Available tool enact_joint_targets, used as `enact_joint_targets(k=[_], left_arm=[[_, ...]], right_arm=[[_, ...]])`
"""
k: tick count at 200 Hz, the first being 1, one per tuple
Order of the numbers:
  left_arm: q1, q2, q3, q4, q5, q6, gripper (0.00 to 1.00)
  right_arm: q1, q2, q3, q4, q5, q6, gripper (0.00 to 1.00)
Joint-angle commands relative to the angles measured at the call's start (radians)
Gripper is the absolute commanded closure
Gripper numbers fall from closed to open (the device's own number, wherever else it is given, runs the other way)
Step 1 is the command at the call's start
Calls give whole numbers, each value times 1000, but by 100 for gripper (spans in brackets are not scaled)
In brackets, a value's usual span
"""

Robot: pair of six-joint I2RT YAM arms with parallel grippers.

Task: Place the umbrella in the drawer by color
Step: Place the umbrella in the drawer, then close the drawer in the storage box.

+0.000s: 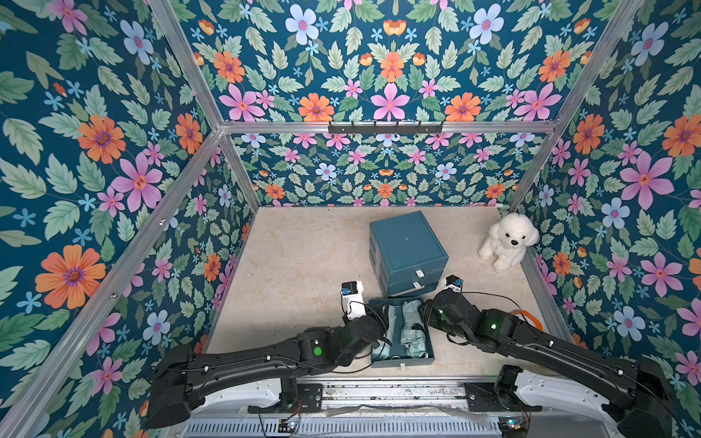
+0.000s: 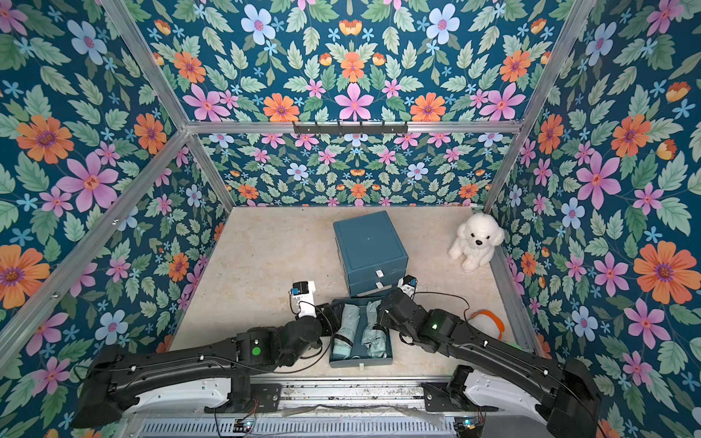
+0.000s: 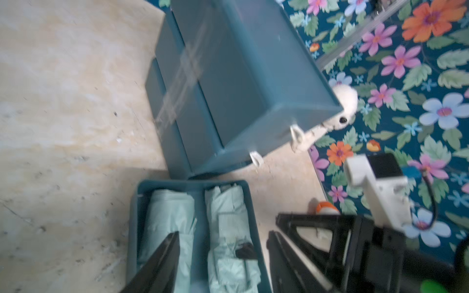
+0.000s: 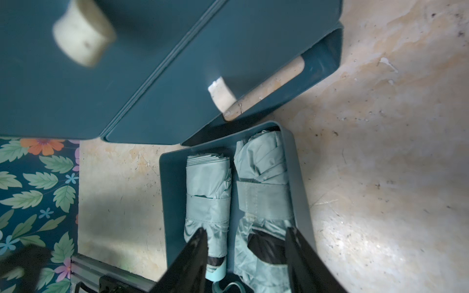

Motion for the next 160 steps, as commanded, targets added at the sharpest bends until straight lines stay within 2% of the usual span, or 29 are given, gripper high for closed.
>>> enact_joint_targets(k=[1, 12, 43, 74, 94, 108, 147, 160], left_arm=[[149, 10, 86, -146, 114, 115, 32], [218, 26, 128, -123, 191, 194, 26], [283, 148, 327, -110, 229, 415, 18], [342, 335, 491, -161, 323, 482, 7], [355, 417, 525, -159, 357, 501, 7], [369, 460, 540, -180, 365, 493, 7], [407, 520, 540, -221, 341, 488, 14], [415, 529, 537, -236, 323, 498, 15]], right_arm=[[17, 22, 4, -48, 56, 1, 46], [25, 18, -13, -47, 54, 16, 46], [55, 0, -92, -4, 25, 59, 47], [60, 51, -124, 62, -40, 39, 49], [60, 93, -99, 20, -26, 34, 57], [60, 102, -97, 0, -13, 38, 67], [60, 90, -144, 15, -28, 41, 79], [60, 85, -161, 28, -32, 37, 91]])
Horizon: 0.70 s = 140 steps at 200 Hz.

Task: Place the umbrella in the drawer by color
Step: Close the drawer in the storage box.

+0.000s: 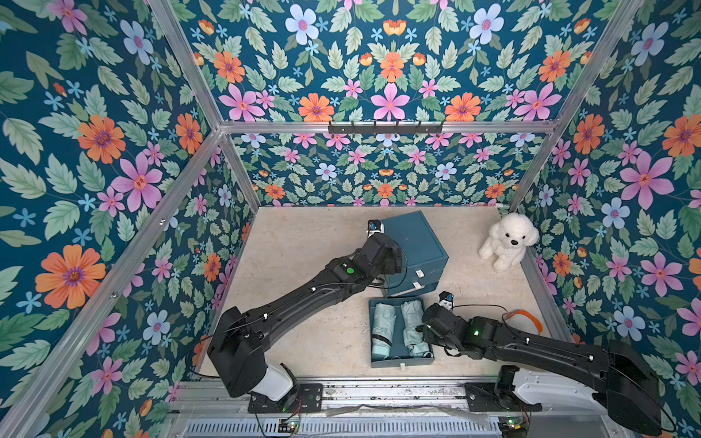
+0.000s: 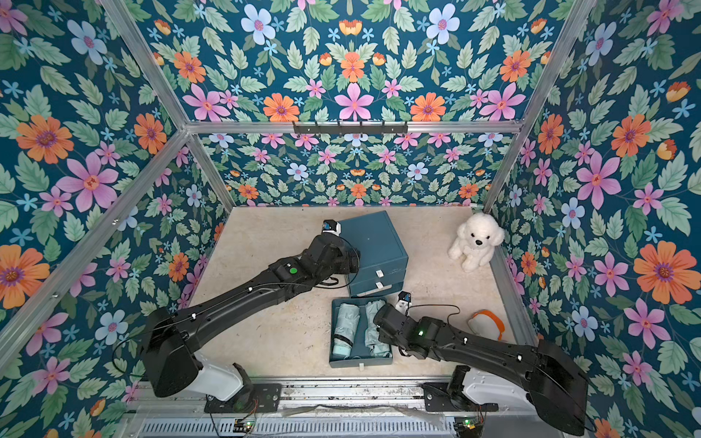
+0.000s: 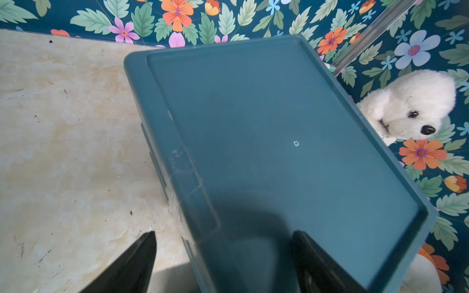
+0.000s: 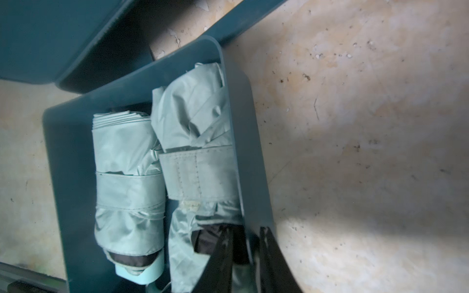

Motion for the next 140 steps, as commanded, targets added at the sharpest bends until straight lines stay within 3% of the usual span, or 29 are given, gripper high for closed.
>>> enact_joint_targets(k=[1, 7, 64, 114, 140], left_arm=[[15, 22, -4, -114, -37, 36, 15], [20, 24, -7, -118, -37, 44, 17], [57, 76, 13, -169, -119, 168, 47], [82, 102, 33, -189, -190, 257, 53], [106, 104, 26, -193, -192, 269, 55]], right_arm=[[1, -6, -26, 4, -14, -2, 92], [1, -10, -33, 13, -14, -5, 100], [0, -115, 16, -59, 50, -53, 100], [-65, -60, 54, -46, 7, -144, 100], [-109, -116, 23, 9, -47, -172, 100]])
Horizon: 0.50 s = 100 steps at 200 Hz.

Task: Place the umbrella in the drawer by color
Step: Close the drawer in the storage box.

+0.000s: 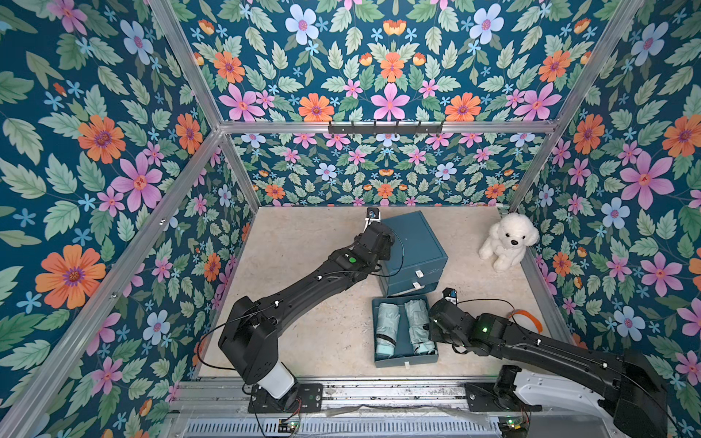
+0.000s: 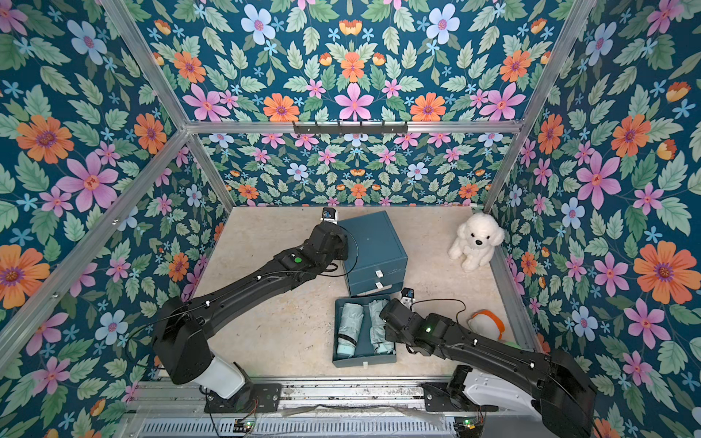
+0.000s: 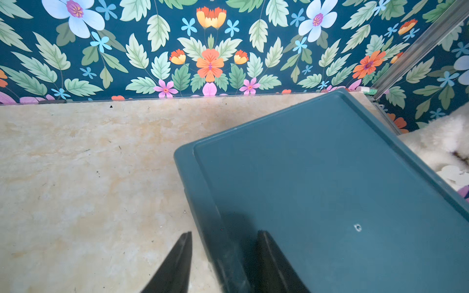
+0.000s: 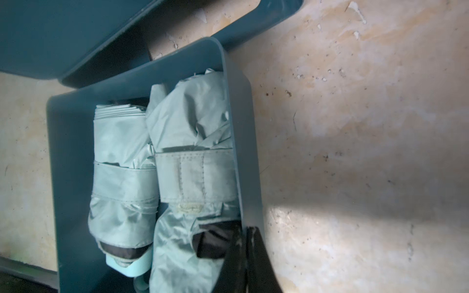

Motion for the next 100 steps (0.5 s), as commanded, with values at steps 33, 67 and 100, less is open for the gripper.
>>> enact_joint_targets(k=[33, 67, 100], left_arm=[[52, 19, -41, -249, -41, 94, 57], [63, 21, -44, -232, -8, 110, 57], [64, 21, -53, -222, 30, 113, 57]], right_arm=[[-69, -164, -84, 115, -60, -16, 100], [-73, -230, -115, 118, -40, 20, 100], [-73, -203, -117, 223, -80, -3, 100]])
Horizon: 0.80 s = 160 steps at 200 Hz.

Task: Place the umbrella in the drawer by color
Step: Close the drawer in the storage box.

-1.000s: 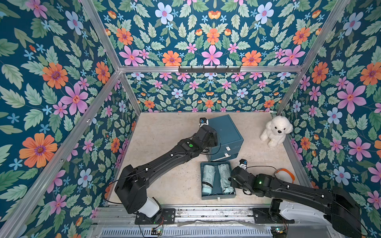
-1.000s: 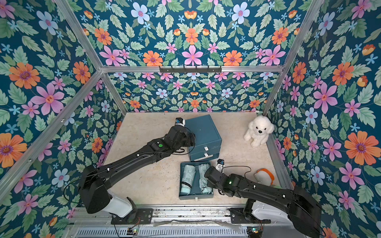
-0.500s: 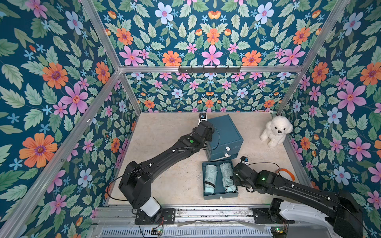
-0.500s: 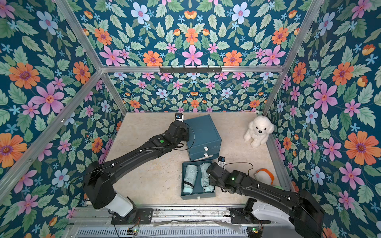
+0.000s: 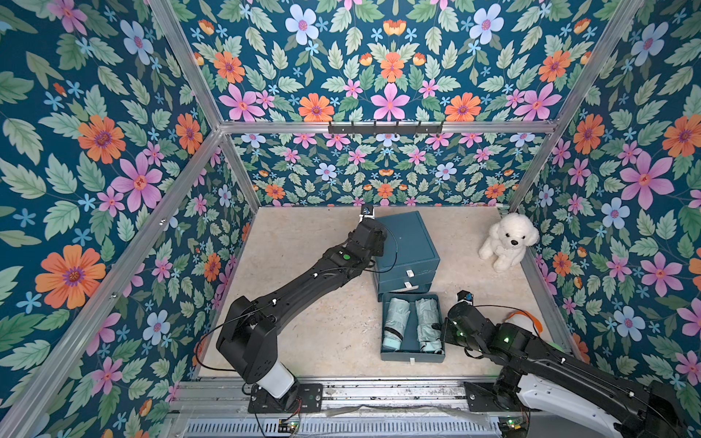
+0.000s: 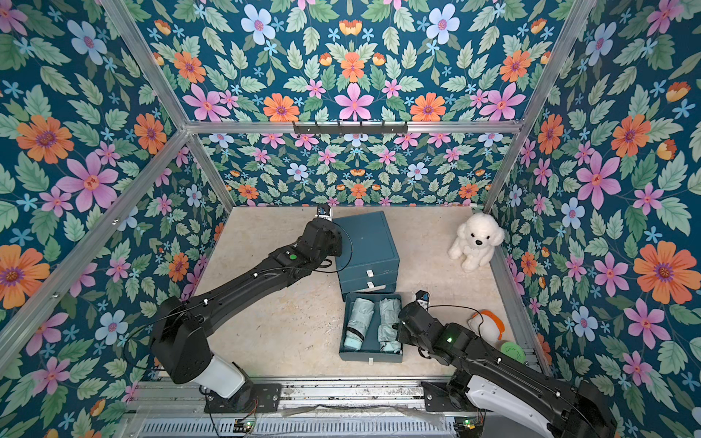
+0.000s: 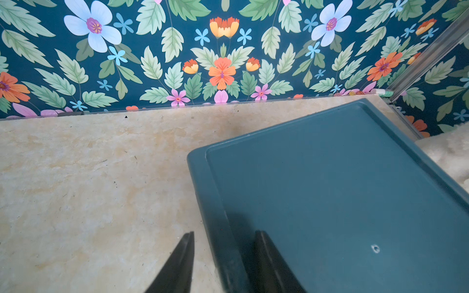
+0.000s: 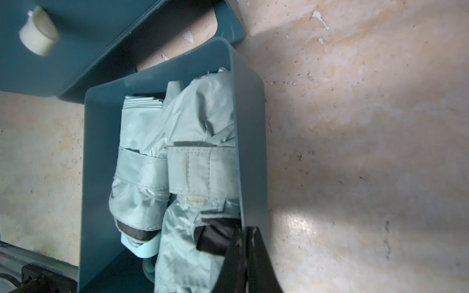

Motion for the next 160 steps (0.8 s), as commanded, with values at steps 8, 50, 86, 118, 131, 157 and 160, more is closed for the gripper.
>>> enact_joint_targets(k=[8, 50, 86, 118, 131, 157, 160], left_arm=[[9, 20, -24, -268, 6, 51, 57], [9, 7, -42, -265, 17, 67, 57], [10, -4, -66, -260, 11, 80, 57], [11, -6, -76, -250, 27, 87, 58], [10, -9, -75, -250, 29, 93, 58], [11, -18, -79, -250, 29, 102, 59], [10, -18, -79, -250, 28, 103, 59]], right_arm=[[0, 12, 10, 209, -17, 3, 100], [-1, 112, 24, 298, -46, -71, 100], [-63, 142, 28, 329, -51, -136, 100], [-80, 216, 62, 342, -111, -257, 100], [-81, 245, 68, 330, -125, -280, 100], [-98, 262, 61, 330, -104, -287, 100], [-103, 263, 59, 337, -106, -286, 100]])
